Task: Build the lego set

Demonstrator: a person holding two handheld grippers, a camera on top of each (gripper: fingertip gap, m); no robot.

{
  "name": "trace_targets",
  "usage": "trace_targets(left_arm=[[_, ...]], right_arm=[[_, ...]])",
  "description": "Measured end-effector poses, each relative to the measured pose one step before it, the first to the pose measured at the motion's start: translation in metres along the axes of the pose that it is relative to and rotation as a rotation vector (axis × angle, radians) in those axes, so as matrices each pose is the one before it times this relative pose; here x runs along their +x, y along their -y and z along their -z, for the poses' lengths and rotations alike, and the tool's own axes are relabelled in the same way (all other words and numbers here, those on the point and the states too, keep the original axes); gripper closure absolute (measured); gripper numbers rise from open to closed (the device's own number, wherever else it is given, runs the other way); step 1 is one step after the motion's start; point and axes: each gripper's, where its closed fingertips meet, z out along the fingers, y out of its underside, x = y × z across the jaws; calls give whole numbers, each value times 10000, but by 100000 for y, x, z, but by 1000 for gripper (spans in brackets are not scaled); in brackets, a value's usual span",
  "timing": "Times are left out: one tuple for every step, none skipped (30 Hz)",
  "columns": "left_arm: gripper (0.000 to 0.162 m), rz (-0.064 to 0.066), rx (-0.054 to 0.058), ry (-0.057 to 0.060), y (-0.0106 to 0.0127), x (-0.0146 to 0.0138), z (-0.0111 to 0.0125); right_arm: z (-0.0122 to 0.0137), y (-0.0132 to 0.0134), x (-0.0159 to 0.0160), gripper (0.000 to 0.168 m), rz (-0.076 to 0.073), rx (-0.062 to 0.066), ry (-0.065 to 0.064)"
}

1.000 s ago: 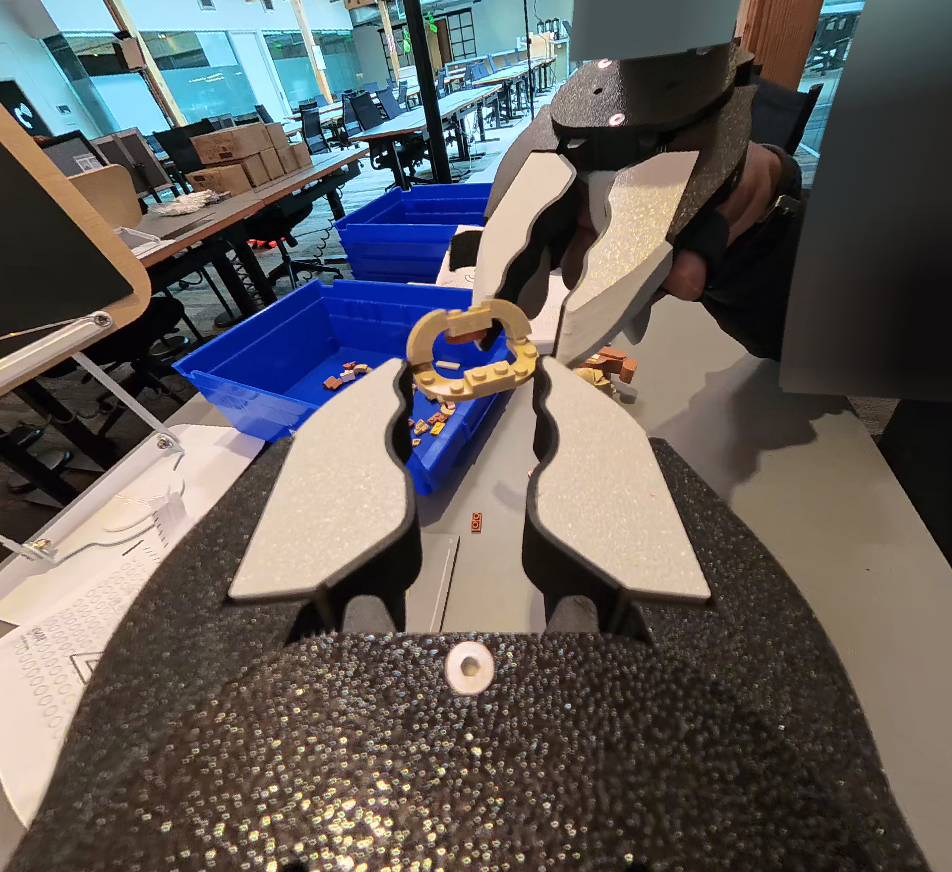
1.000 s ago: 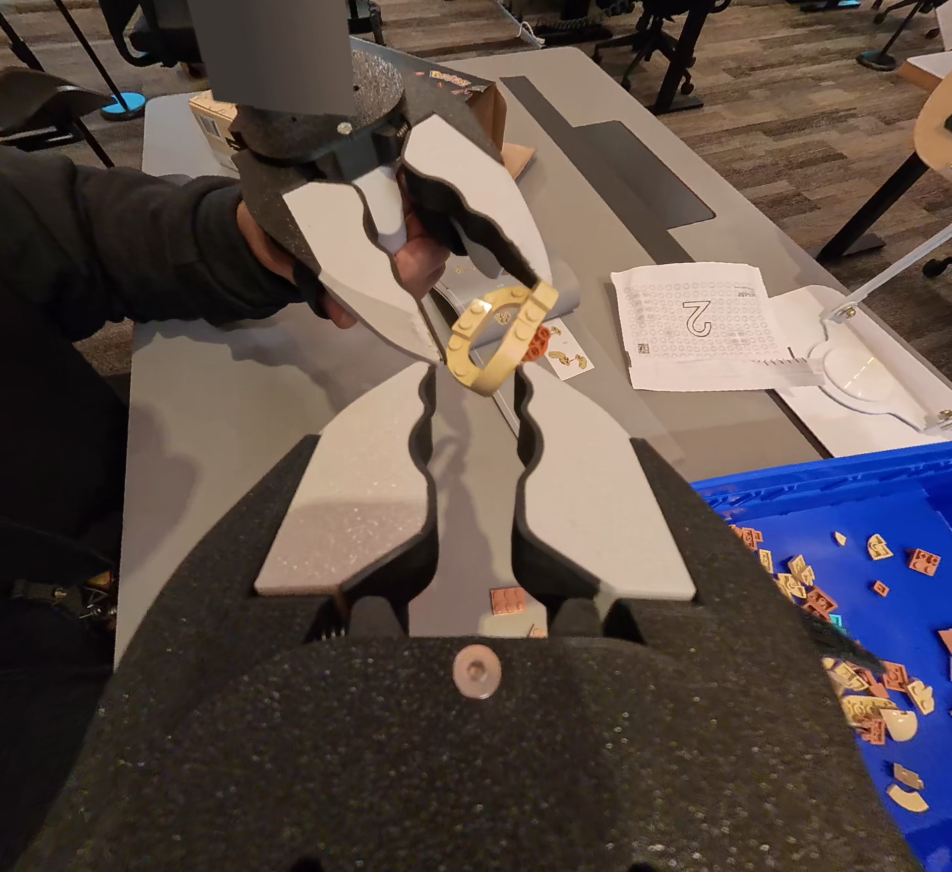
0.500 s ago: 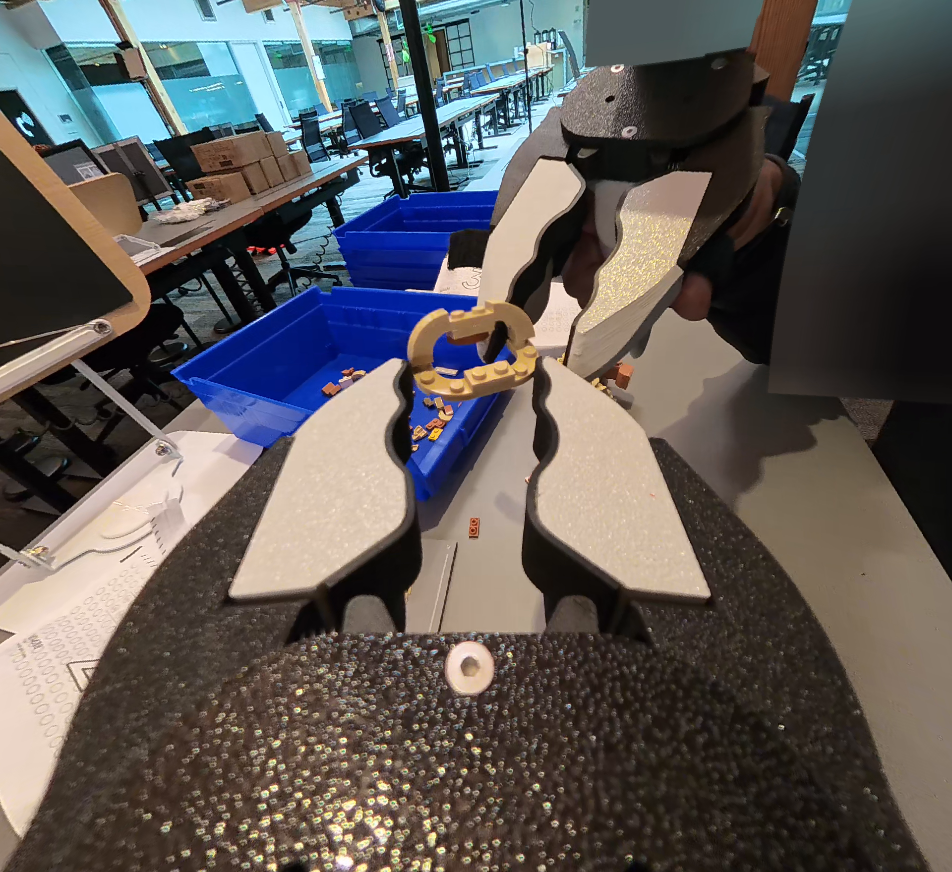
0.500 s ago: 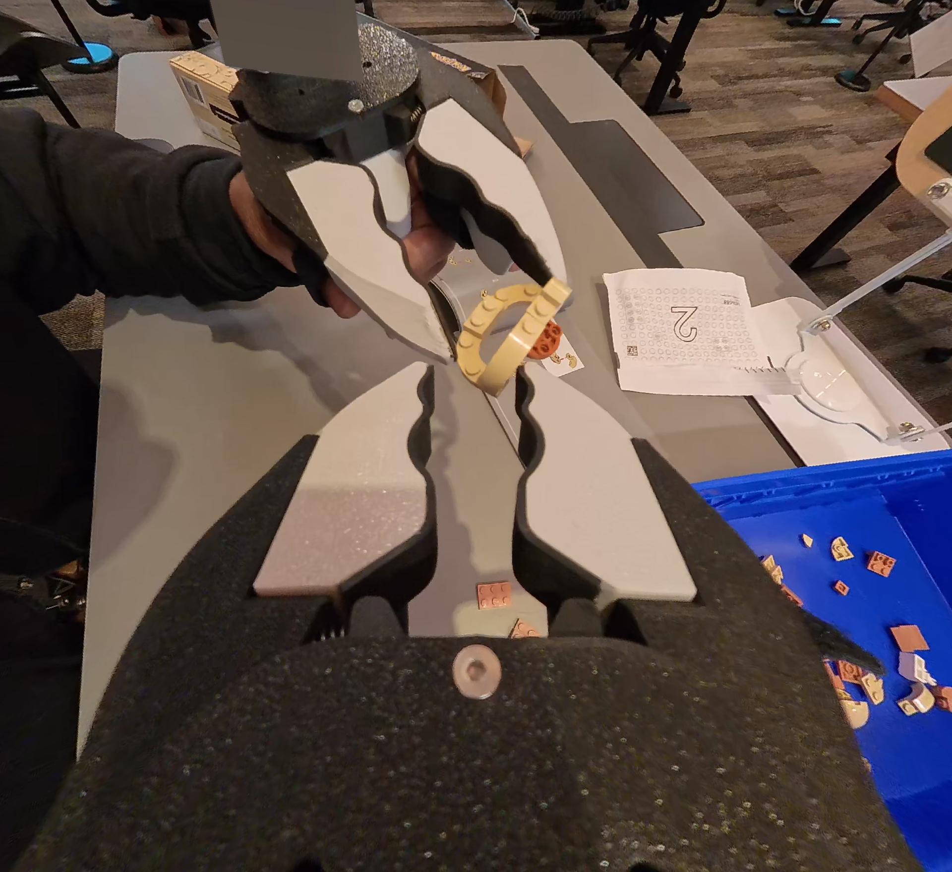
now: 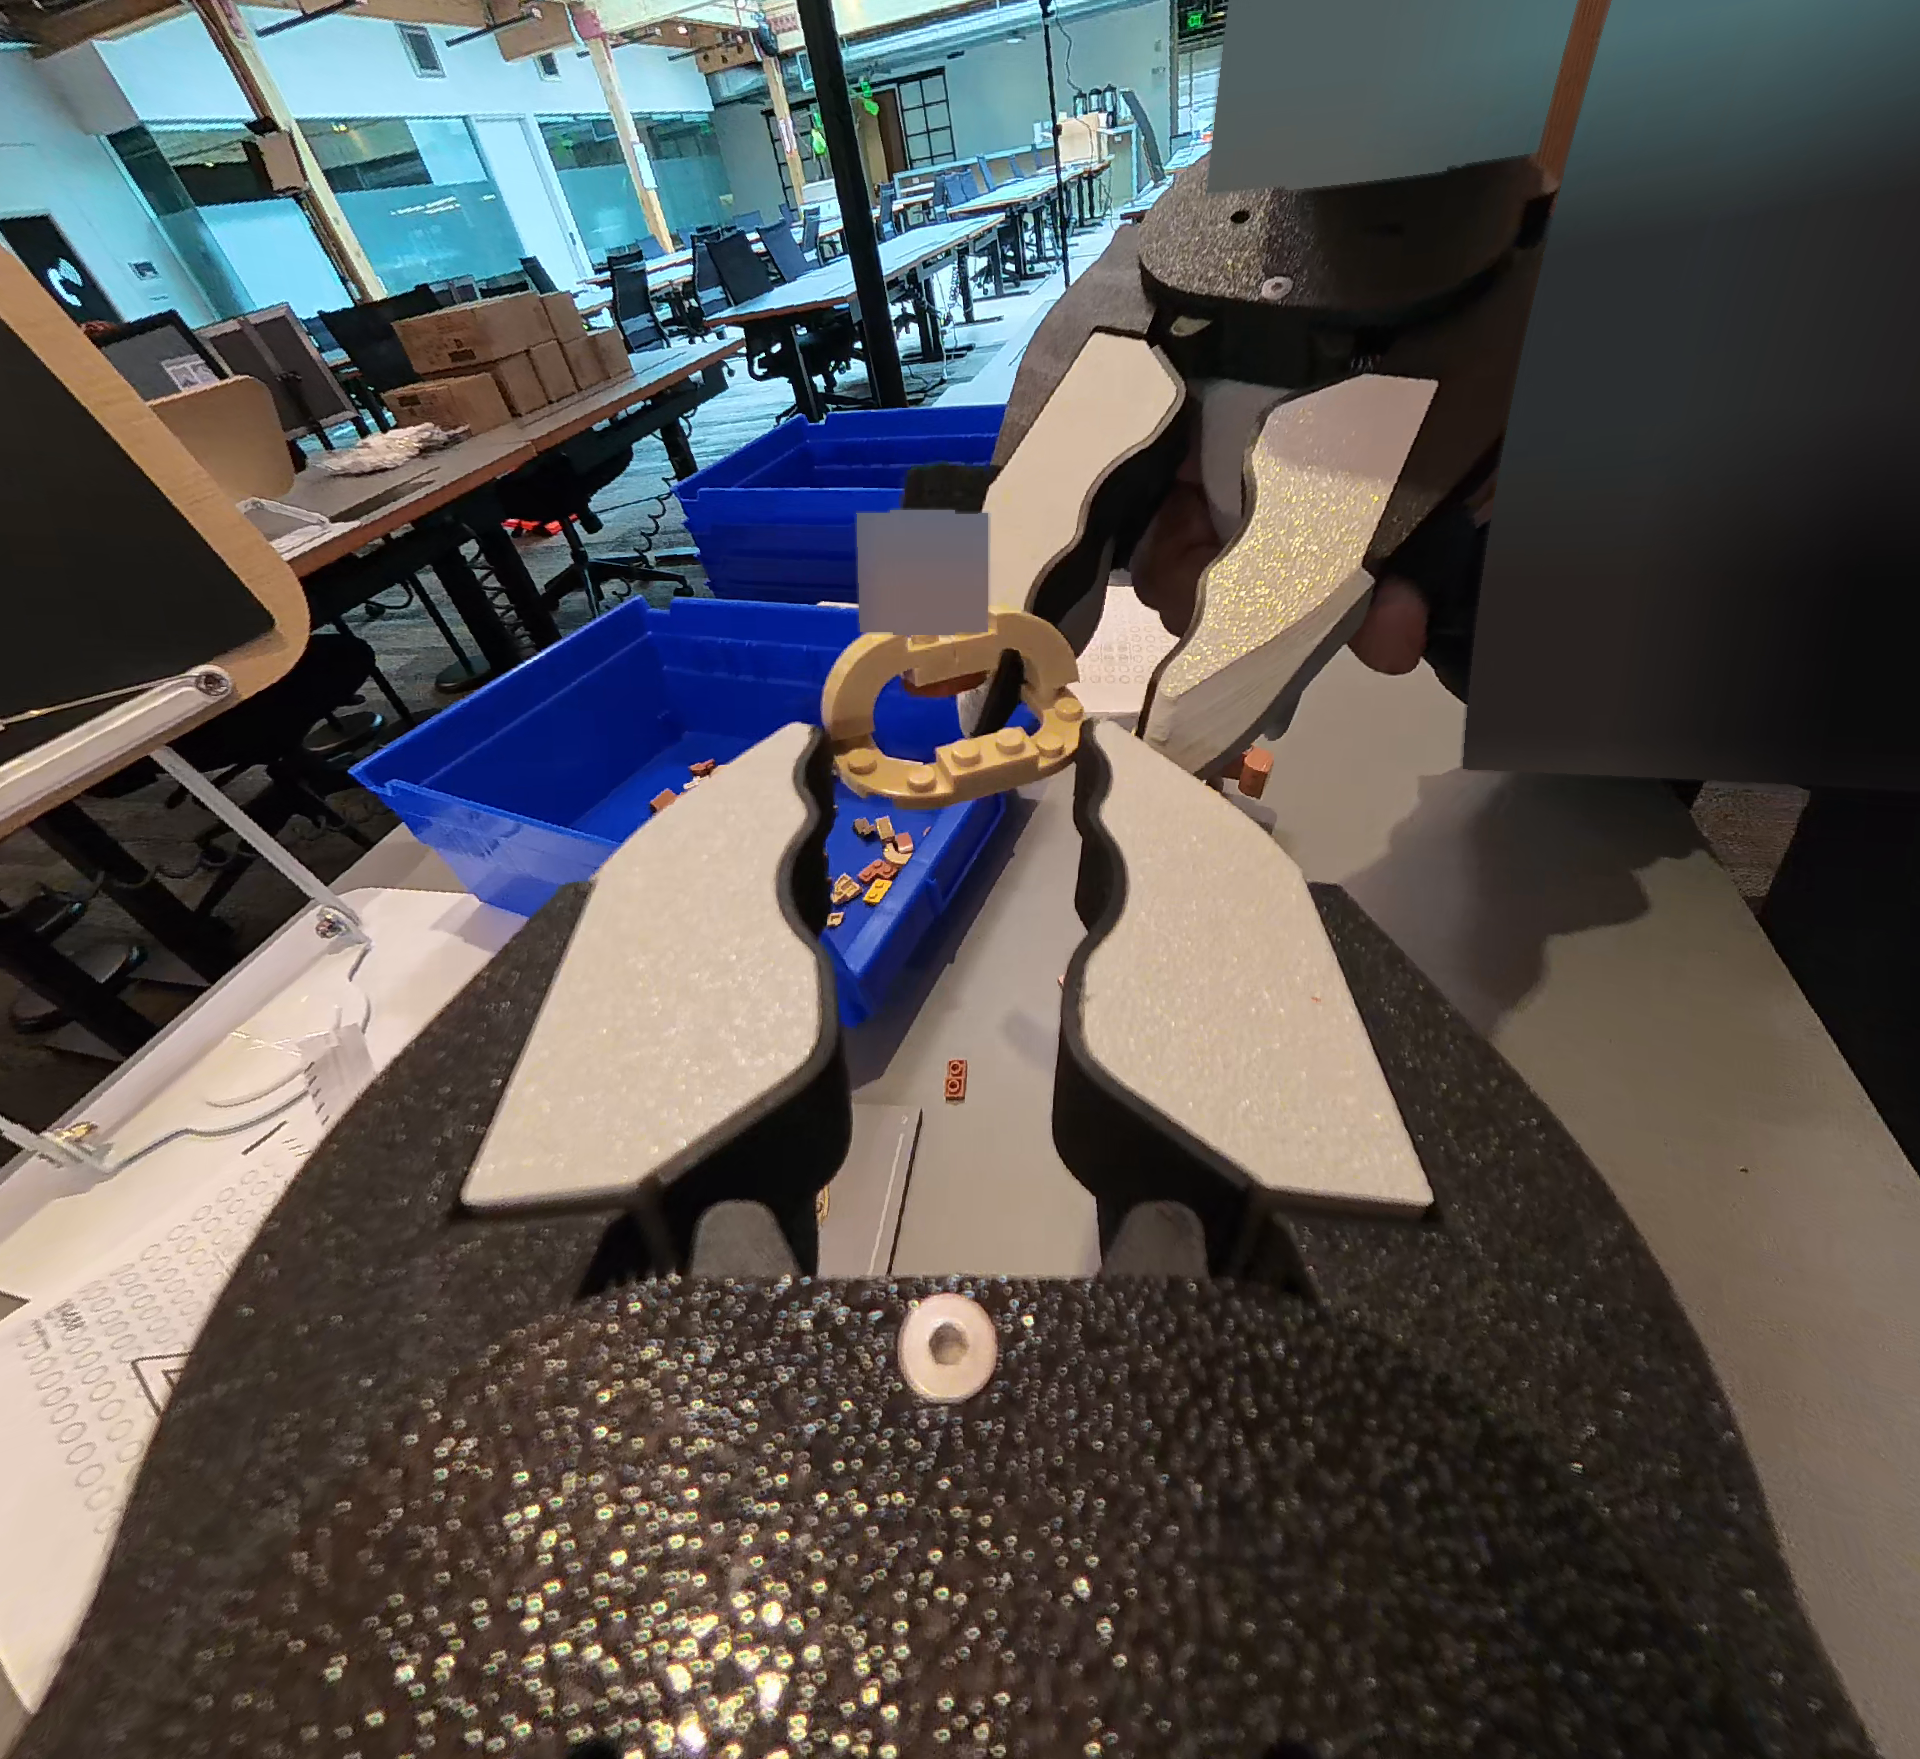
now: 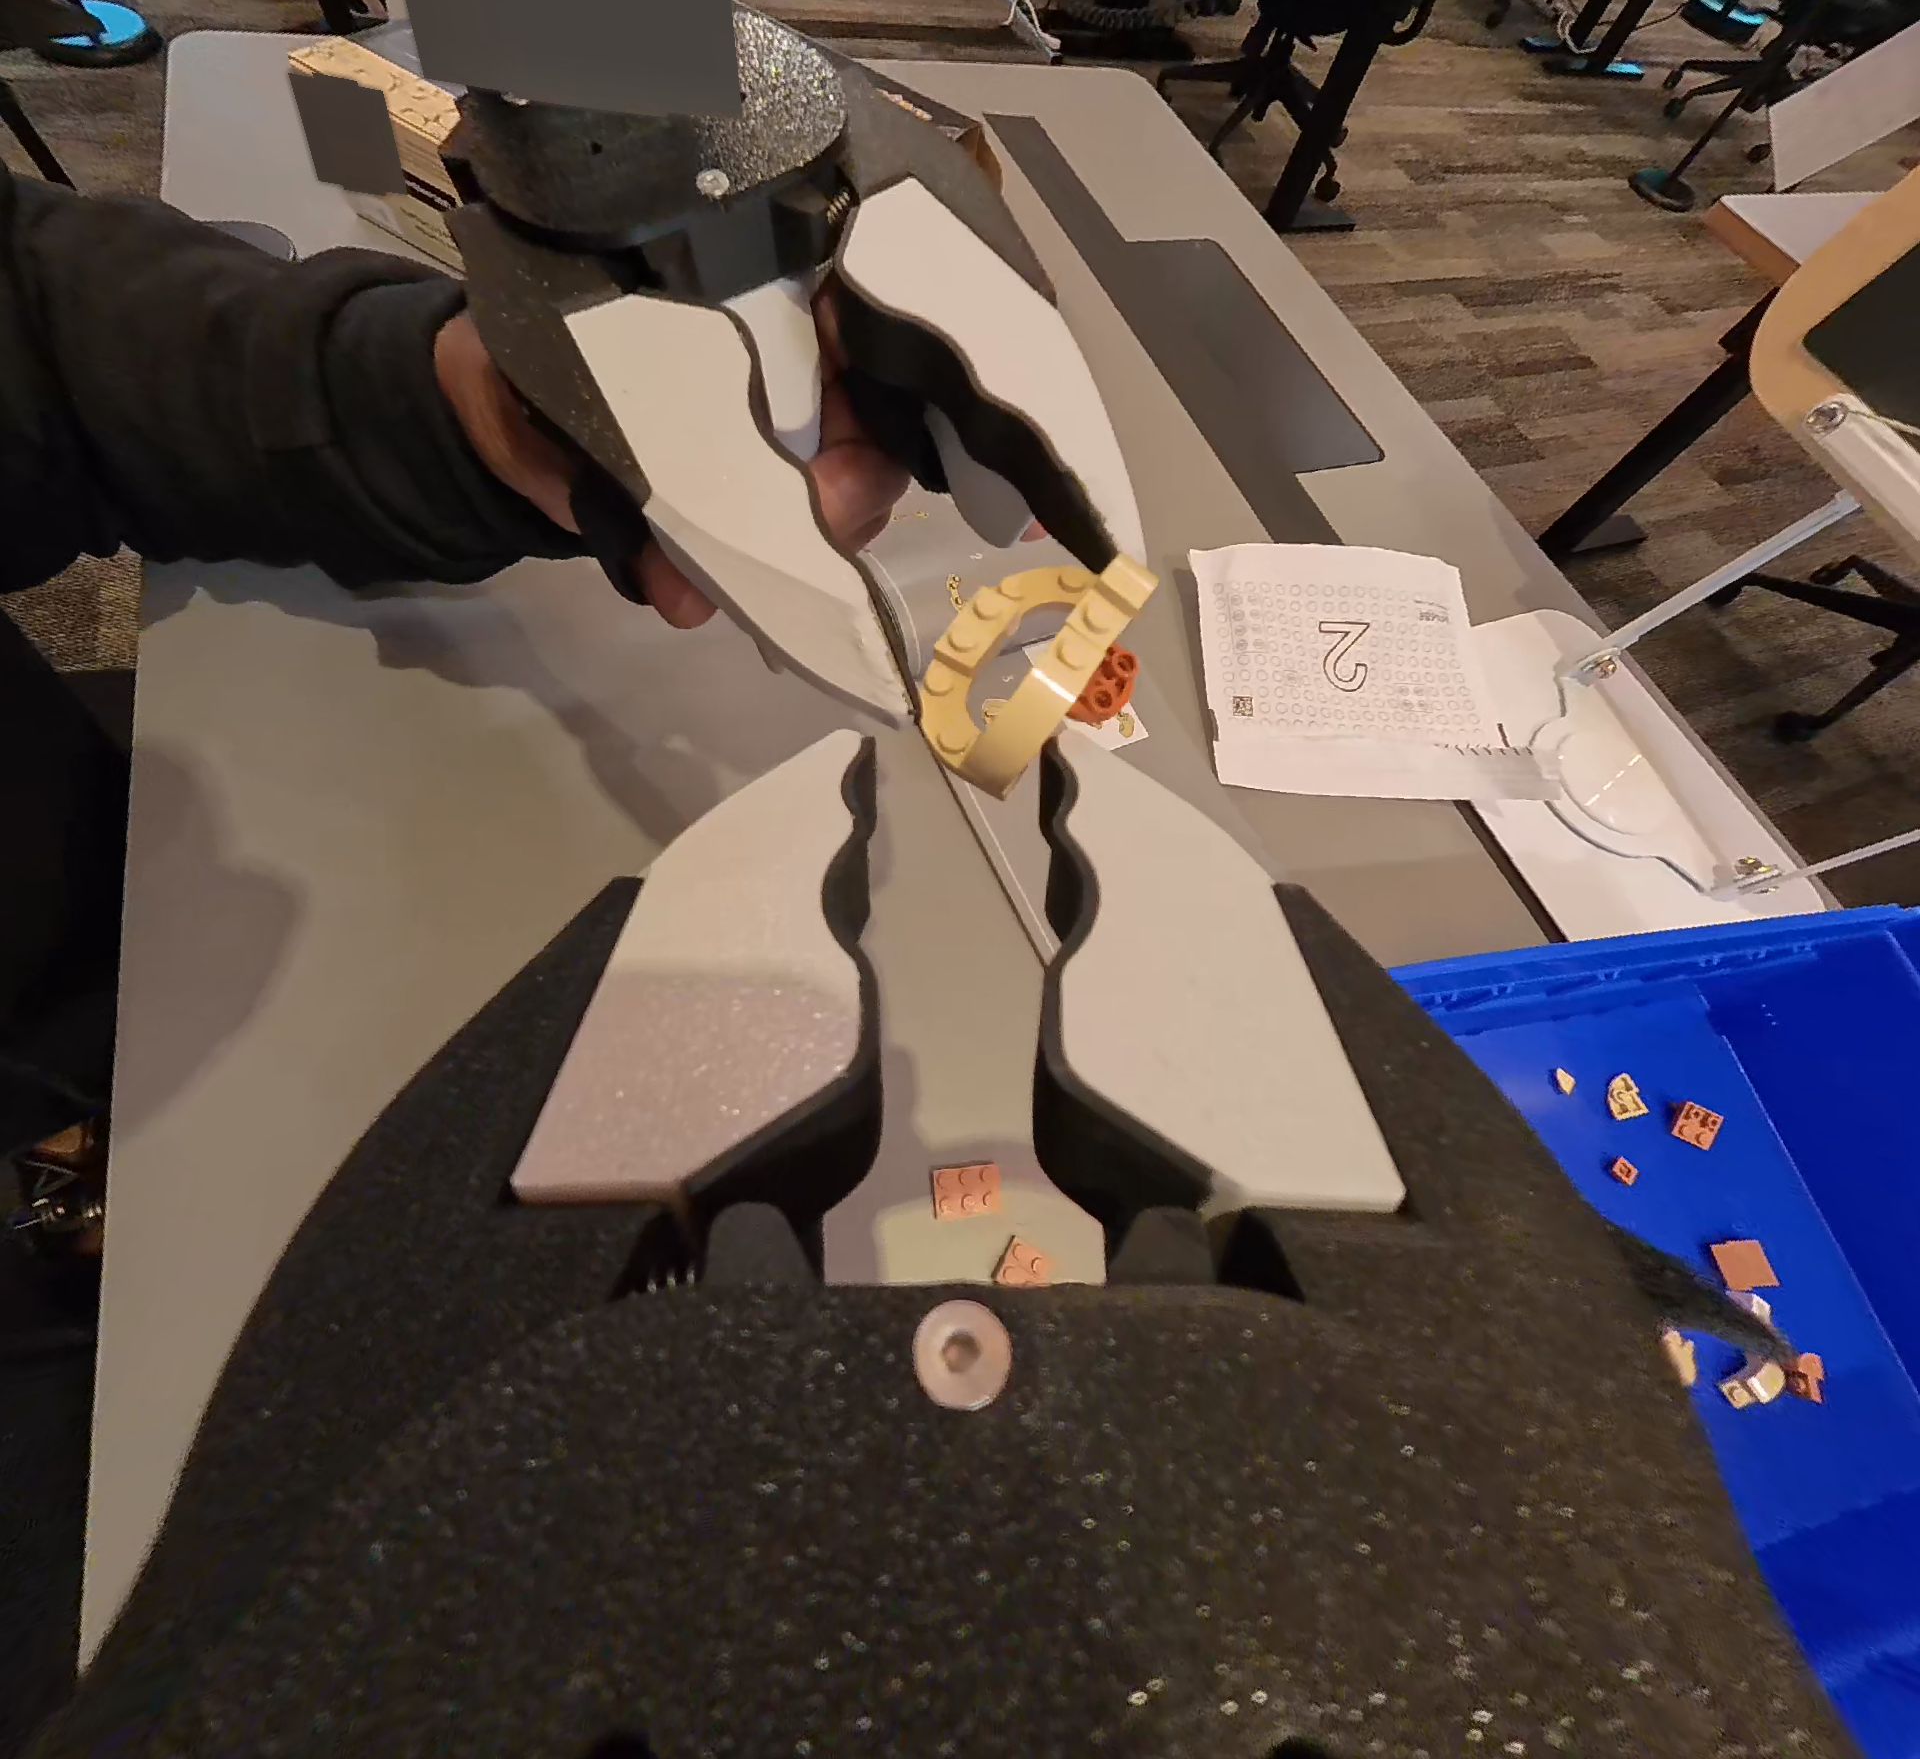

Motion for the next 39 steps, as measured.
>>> trace_targets(left_arm=[[118, -13, 21, -5, 29, 21, 6], [118, -7, 30, -7, 50, 22, 9], [118, -6, 33, -1, 52, 2, 12], [118, -4, 20, -4, 36, 12, 12], [118, -7, 14, -4, 38, 7, 18], [118, -12, 24, 7, 42, 0, 14], [118, -10, 23, 1, 50, 5, 24], [118, -6, 18, 1, 43, 1, 15], [118, -8, 17, 6, 32, -5, 15], [118, -7, 17, 1, 32, 3, 15], [118, 3, 2, -4, 0, -5, 4], [118, 7, -6, -3, -18, 5, -9], [118, 2, -16, -3, -29, 5, -12], [118, 0, -27, -8, -41, 18, -22], [118, 0, -29, -5, -53, 16, -22], [118, -6, -8, -3, -16, 13, -22], [118, -3, -9, -6, -8, 22, -8], [118, -3, -10, -5, -10, 12, -11], [118, -2, -5, -5, 5, 7, -5], [118, 6, -14, -11, -17, 21, 1], [118, 7, 3, -2, 3, 4, 7], [118, 5, 22, 6, 47, -6, 8], [118, 4, 16, 2, 28, -4, 21], [118, 8, 17, -1, 39, 2, 21], [118, 19, 24, -5, 44, -8, 18], [118, 11, 26, -5, 38, -2, 19], [118, 4, 32, -17, 42, 36, 3], [118, 4, 12, 0, 5, 0, 0], [118, -1, 4, -3, -13, 10, -13], [118, 5, 4, -4, -16, 3, -8], [118, 11, 17, -43, -7, 67, -36], [118, 20, 22, -30, 2, 66, -36], [118, -3, 11, -1, -7, 47, -35], [118, -18, -14, 22, -40, -4, -21], [118, 0, -16, 18, -29, -23, -12], [118, 33, -20, 9, -20, -18, 3], [118, 35, -17, 5, -7, -21, -2], [118, 5, -3, 5, 15, -10, 12], [118, -18, -7, 9, 3, -8, 13]], right_arm=[[16, 5, 13, 139, 20, -4, -20], [10, 10, 7, 139, 14, 1, -11], [8, 14, -4, 139, 13, 4, -3], [2, 12, -15, 139, 16, 8, -1], [-5, 0, -2, 139, 15, -9, -9], [-8, -13, 19, 139, 23, -11, -21], [-9, 1, 4, 139, 29, -2, -21], [-8, 2, 2, 139, 22, -11, -17], [-2, -6, -3, 139, 29, -8, -24], [10, 24, 4, 139, 44, 5, -23], [14, 23, 6, 139, 43, 4, -33], [12, 40, 21, 139, 48, 6, -49], [33, 66, 35, 138, 70, 24, -72], [43, 86, 23, 139, 88, 31, -73], [24, 61, -29, 139, 74, 17, -39], [30, 63, -54, 139, 63, 11, -17], [19, 66, -57, 139, 60, 20, -17], [11, 45, -38, 139, 50, 12, -17], [14, 33, -39, 139, 55, 13, -14], [-4, 26, -39, 139, 44, 2, -2], [-13, -9, -21, 139, 22, -5, -1], [-13, -27, 14, 139, 8, -10, -5], [-16, -21, 12, 139, 9, -6, -3], [-18, -29, 42, 139, -1, -6, -8], [-8, -13, 27, 139, -3, 3, -1], [5, 28, 12, 139, 8, 23, 0], [-3, 33, -3, 139, 18, 12, -9], [9, 16, -13, 139, 30, 3, -19], [4, 19, -14, 139, 41, -5, -30], [-7, 14, 13, 139, 54, -7, -47], [-18, 7, 9, 139, 59, -15, -54], [-25, -19, -12, 139, 51, -22, -39], [-29, -27, -24, 139, 39, -26, -22], [-17, -29, -12, 139, 31, -29, -24], [-21, -25, 20, 139, 22, -14, -30], [-16, -5, 24, 139, -3, -1, -17], [-18, 9, 6, 139, -22, 10, 4], [-14, 12, -1, 139, -22, 17, 12], [-12, -8, 11, 139, -10, 8, 7]])
